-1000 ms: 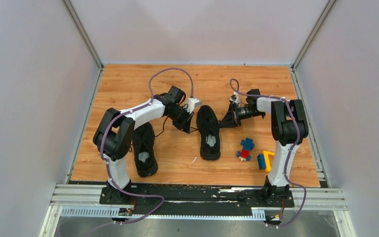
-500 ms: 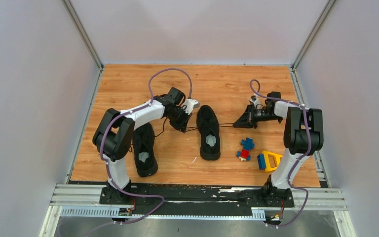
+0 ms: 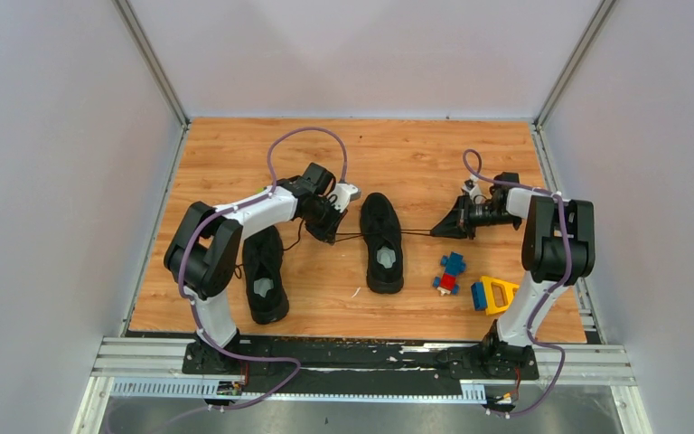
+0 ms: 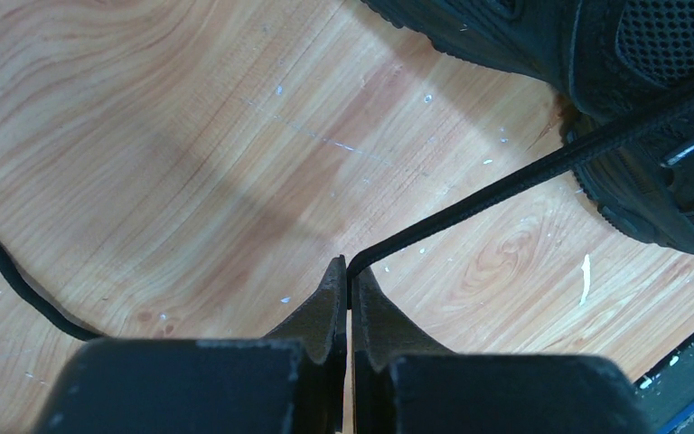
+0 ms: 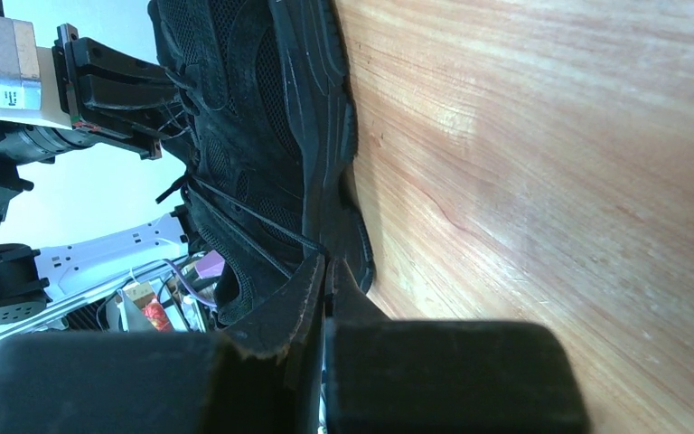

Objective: Tie the shoes
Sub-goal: Tie the shoelace on the shoe, then move the shoe to the center of the board, then pick up the shoe at the center of the board, then place the shoe at the center of the board, then pick up the shoelace at the center of the board.

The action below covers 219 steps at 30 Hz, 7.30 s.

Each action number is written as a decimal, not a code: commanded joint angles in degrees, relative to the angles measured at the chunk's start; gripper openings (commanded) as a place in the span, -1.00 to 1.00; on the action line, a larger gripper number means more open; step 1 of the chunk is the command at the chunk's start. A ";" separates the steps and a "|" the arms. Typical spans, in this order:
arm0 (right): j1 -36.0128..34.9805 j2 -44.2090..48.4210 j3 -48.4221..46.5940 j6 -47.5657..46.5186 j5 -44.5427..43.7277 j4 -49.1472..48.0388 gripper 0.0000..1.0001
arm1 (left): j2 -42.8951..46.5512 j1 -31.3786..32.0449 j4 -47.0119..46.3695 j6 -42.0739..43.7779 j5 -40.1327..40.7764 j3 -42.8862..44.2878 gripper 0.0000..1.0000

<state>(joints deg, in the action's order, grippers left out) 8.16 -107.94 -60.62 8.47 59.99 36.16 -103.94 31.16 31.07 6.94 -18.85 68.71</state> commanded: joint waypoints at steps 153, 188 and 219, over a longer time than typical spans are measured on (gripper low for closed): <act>-15.85 23.63 -12.16 -3.48 -28.86 -3.76 0.48 | 18.70 -1.03 7.25 -22.63 -4.62 4.52 -1.00; -41.18 -14.05 -35.12 6.96 -65.95 -4.76 0.11 | 34.50 -20.05 8.50 -30.13 -4.89 -11.25 0.42; -34.01 16.00 -21.61 -5.00 -36.76 -10.13 -1.00 | 23.69 -21.71 2.64 -44.05 -3.85 -16.02 0.41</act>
<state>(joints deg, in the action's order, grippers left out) -25.12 -97.49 -86.00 6.74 17.54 29.19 -74.28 10.09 31.40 -30.89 -23.83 49.47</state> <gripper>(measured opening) 0.010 0.703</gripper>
